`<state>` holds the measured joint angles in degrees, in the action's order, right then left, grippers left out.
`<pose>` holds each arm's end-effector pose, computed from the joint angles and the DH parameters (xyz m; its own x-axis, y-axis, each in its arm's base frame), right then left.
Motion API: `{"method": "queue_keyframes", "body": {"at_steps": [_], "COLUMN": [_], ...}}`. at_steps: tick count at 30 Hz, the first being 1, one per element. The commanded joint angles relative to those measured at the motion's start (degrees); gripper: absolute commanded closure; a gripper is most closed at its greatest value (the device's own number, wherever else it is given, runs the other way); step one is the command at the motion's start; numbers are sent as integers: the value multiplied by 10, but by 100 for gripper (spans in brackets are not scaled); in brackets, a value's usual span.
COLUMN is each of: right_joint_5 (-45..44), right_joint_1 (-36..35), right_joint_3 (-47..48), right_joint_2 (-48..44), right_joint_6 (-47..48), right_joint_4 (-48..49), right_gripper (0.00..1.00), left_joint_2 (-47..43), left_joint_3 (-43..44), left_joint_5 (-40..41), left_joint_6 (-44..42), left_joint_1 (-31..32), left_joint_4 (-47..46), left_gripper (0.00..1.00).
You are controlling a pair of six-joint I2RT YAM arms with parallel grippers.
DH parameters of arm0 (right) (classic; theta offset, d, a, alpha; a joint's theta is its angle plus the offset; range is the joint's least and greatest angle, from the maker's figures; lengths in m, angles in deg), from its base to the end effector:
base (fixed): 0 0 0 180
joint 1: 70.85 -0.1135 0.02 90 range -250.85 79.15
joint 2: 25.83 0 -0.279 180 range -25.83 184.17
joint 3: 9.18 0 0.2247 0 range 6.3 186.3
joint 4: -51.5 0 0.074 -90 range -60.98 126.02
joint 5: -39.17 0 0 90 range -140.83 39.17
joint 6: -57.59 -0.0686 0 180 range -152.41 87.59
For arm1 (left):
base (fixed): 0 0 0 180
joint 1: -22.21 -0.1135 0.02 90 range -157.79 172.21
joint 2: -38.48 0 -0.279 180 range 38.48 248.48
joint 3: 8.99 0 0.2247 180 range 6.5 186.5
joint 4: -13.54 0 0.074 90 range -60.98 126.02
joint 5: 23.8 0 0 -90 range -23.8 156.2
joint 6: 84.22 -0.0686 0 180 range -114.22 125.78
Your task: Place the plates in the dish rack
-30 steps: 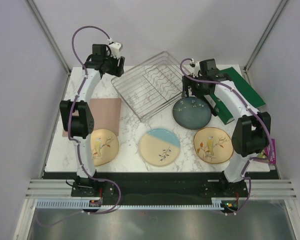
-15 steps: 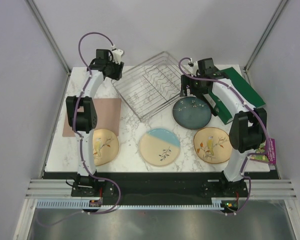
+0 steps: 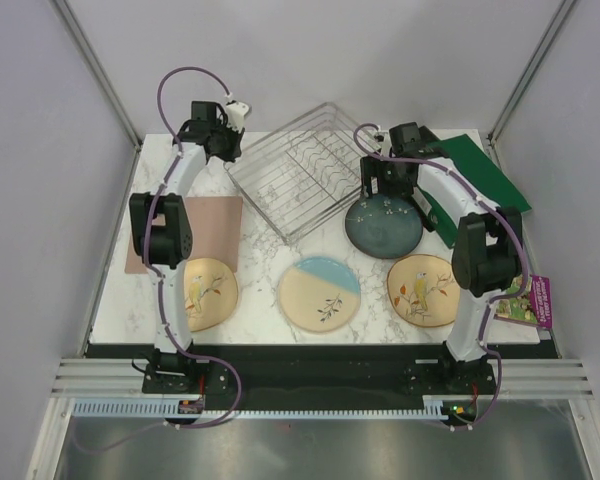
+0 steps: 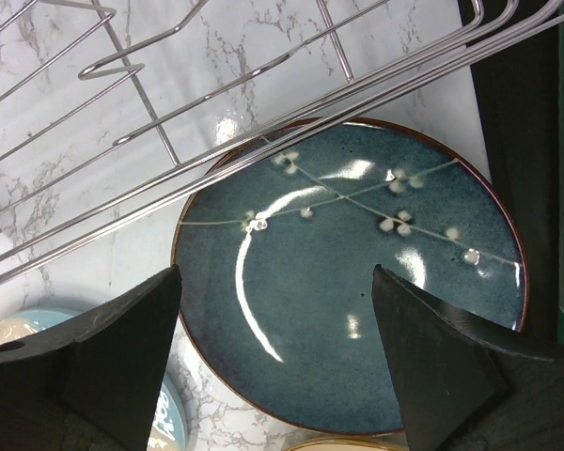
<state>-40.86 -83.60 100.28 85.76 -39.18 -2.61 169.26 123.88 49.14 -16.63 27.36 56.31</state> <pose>0.4128 0.1056 0.2469 -0.8419 -0.0715 -0.5349 -0.2134 0.9545 0.2084 0.5287 -0.0679 0.2420 -0.4830 0.4095 -0.7740 0.5317 0.8395 0.1123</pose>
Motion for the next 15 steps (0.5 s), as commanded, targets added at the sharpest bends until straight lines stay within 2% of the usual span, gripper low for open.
{"method": "queue_keyframes", "body": {"at_steps": [1, 7, 10, 12, 15], "right_joint_5": [-20, -1, 11, 22, 26], "right_joint_1": [3, 1, -1, -1, -3], "right_joint_3": [24, 59, 89, 112, 139], "right_joint_2": [11, 47, 67, 83, 100], "right_joint_6": [-20, -49, -42, -37, -33], "right_joint_4": [2, 25, 30, 33, 41], "right_gripper": [10, 17, 24, 34, 39], "left_joint_2": [-33, -60, -71, -83, -98], "left_joint_3": [-39, -74, -94, -105, -127], "left_joint_5": [8, 8, 12, 12, 9], "left_joint_6": [25, 30, 27, 29, 32], "left_joint_1": [-1, -1, -3, -4, -5], "left_joint_4": [9, 10, 10, 9, 9], "left_gripper": [98, 98, 98, 98, 98]}}
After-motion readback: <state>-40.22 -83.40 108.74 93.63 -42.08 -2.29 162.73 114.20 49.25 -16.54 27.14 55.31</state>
